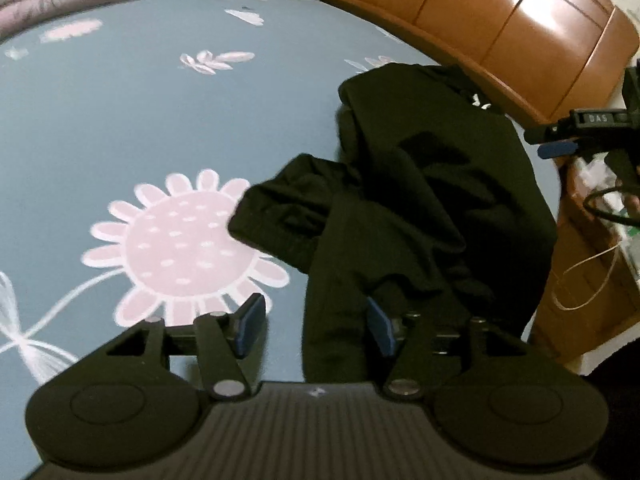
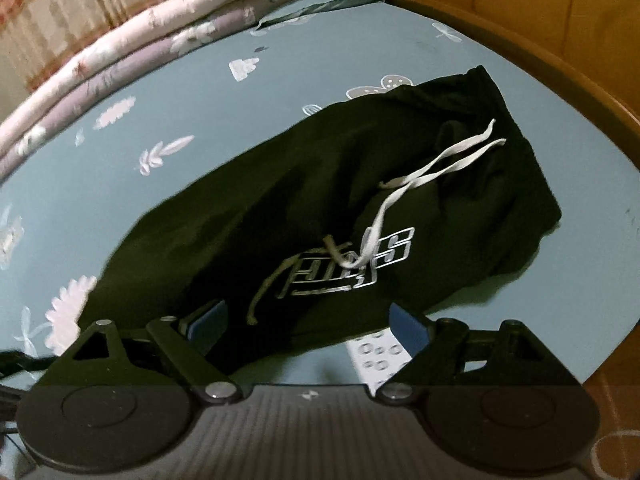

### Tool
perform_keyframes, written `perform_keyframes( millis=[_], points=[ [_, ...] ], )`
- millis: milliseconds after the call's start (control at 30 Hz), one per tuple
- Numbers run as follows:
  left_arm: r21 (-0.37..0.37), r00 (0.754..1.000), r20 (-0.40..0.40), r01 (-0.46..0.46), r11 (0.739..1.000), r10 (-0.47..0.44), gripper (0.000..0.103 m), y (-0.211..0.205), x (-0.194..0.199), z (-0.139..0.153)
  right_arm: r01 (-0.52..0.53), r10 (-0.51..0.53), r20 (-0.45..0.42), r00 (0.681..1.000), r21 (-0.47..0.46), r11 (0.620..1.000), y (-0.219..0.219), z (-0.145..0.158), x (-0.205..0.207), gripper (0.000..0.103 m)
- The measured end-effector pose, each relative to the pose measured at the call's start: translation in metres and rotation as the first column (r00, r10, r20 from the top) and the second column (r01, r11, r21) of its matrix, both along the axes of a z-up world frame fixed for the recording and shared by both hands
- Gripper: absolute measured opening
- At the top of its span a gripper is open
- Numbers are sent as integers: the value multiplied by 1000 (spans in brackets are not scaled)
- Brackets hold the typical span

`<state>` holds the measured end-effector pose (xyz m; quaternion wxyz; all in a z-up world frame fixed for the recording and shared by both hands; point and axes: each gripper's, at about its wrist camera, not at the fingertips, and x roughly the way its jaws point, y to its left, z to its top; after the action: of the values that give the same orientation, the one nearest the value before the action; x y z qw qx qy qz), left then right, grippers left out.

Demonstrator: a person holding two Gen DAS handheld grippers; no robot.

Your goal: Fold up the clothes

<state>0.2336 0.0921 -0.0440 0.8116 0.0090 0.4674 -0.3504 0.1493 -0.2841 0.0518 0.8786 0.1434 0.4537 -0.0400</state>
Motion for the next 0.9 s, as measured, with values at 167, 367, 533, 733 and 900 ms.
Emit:
perform_keyframes(
  millis=[167, 367, 533, 733, 900],
  points=[
    [-38, 999, -30, 42, 998, -43, 60, -2, 2, -4, 10, -10, 15, 1000, 4, 1000, 17, 9, -7, 92],
    [-63, 995, -27, 94, 994, -96, 3, -5, 2, -5, 37, -37, 7, 999, -27, 999, 27, 15, -16, 92],
    [-104, 992, 85, 104, 989, -95, 1, 10, 8, 28, 76, -76, 2, 997, -22, 997, 26, 17, -20, 92],
    [-58, 982, 190, 21, 998, -10, 1, 33, 35, 56, 99, -98, 12, 995, -41, 994, 28, 26, -25, 92],
    [2, 958, 279, -75, 997, 72, 1, 56, 62, 76, 106, -105, 9, 994, -58, 993, 28, 31, -25, 92]
  ],
)
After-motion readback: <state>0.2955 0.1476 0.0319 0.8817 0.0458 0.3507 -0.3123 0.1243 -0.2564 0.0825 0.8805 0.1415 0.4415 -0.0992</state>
